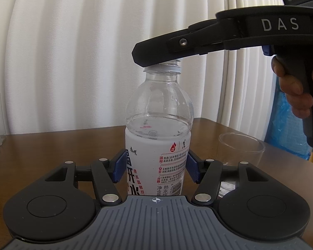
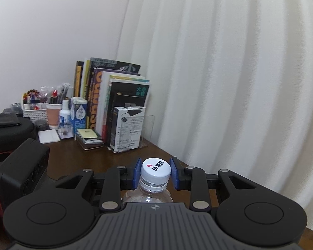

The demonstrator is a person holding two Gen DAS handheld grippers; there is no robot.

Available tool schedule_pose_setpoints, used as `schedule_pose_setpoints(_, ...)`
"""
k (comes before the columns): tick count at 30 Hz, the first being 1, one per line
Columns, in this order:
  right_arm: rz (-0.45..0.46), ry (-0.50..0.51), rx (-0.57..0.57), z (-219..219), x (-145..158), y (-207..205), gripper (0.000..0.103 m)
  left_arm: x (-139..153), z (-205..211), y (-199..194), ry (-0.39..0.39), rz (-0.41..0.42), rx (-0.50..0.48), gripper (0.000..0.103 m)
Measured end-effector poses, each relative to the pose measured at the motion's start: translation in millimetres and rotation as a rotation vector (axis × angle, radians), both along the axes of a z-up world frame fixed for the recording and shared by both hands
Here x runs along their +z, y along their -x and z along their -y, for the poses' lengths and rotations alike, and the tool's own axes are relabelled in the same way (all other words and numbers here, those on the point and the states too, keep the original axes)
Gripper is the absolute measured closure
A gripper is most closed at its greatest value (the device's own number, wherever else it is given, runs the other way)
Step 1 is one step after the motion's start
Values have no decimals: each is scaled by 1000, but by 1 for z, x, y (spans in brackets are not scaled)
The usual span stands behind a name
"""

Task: Unscrew bottle cap and pour
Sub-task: 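Twist the white cap again with the right tool while the left tool holds the bottle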

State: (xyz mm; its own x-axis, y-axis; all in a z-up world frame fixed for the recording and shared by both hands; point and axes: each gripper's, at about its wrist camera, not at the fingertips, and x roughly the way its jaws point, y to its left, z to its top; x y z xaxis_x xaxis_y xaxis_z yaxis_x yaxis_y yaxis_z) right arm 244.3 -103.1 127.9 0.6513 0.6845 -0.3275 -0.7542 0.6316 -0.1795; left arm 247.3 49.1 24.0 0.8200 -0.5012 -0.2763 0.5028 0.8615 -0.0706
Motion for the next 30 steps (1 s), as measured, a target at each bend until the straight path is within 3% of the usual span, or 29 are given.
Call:
schedule_pose_setpoints(7,-29,10,80,7,3,-9,71,0,-1,1,-1,0,-2,44)
schedule_pose_setpoints(30,-36,-63,22,7,-5,-10,68,0,6,0,0,0,4,44)
